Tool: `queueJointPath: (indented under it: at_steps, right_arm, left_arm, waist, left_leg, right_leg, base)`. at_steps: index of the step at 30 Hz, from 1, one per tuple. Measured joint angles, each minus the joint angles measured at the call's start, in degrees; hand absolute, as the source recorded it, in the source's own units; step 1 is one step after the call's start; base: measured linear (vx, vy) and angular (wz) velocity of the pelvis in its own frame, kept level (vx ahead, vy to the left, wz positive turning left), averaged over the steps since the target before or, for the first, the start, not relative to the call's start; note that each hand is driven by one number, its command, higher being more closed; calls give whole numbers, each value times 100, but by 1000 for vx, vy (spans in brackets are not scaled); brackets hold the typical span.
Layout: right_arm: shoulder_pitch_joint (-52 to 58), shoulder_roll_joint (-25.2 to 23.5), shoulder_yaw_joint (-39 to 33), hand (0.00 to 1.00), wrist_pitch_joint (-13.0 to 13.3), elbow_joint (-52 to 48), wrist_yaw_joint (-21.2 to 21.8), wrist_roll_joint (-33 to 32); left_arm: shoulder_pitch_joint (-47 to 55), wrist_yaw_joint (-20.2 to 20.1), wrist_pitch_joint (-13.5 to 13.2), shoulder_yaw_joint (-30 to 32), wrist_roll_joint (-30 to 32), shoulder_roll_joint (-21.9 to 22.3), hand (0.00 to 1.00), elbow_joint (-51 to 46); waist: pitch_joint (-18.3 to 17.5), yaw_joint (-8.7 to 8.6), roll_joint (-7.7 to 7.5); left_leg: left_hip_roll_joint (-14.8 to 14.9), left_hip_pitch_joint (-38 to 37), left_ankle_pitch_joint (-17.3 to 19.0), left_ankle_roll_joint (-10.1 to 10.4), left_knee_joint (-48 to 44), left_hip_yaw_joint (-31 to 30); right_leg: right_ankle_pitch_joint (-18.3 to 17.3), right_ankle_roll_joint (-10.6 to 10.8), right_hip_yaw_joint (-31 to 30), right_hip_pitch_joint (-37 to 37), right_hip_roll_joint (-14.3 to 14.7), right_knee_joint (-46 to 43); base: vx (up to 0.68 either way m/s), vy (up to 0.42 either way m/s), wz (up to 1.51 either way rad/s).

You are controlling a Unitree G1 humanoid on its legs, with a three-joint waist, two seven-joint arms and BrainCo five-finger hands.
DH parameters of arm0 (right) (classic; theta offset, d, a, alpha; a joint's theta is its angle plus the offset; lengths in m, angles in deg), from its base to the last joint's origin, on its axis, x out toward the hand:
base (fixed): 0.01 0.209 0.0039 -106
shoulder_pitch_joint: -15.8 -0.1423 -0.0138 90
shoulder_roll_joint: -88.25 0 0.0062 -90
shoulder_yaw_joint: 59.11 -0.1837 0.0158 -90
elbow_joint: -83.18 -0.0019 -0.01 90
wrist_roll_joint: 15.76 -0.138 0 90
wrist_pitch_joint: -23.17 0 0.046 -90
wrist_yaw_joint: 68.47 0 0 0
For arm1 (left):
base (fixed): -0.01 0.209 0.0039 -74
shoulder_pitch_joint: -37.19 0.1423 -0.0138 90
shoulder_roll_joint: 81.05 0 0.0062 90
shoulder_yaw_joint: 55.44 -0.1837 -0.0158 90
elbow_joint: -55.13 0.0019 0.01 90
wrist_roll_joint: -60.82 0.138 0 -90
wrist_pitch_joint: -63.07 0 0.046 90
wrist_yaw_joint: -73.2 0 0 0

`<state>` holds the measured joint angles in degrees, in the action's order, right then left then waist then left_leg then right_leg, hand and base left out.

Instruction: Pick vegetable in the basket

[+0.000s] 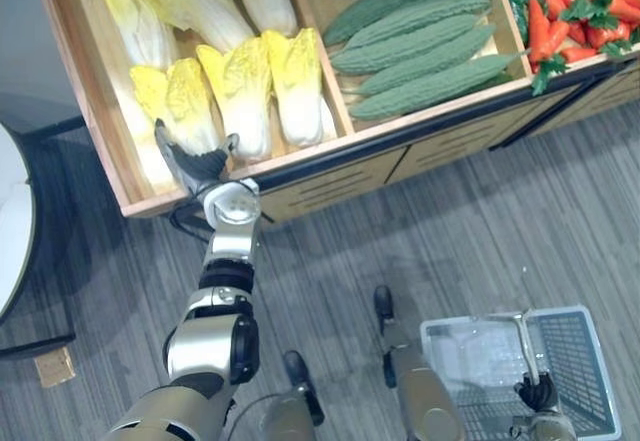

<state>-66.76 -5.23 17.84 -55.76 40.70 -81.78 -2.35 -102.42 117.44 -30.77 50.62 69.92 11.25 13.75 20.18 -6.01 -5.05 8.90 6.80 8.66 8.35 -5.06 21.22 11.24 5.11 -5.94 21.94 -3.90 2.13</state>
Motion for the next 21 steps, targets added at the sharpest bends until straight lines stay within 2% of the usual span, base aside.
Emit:
queueJointPath:
  at_steps: [8, 21]
  right_arm:
    - [1, 0, 47, 100, 1, -59, -6, 2]
    - [2, 106, 375, 100, 53, -219, 8, 1]
  left_arm:
    - [-345, -26, 12, 301, -201, -183, 100, 378]
    - [-470, -444, 20, 360, -210, -349, 100, 658]
  waist:
    - [8, -3, -17]
    - [-9, -10, -43]
  left_leg:
    - [22, 33, 1, 1, 14, 29]
    - [20, 26, 0, 0, 47, 47]
  right_leg:
    - [41, 25, -9, 44, 14, 82]
    - [51, 38, -15, 61, 16, 81]
  base:
    - [11, -37, -2]
    - [1, -2, 0]
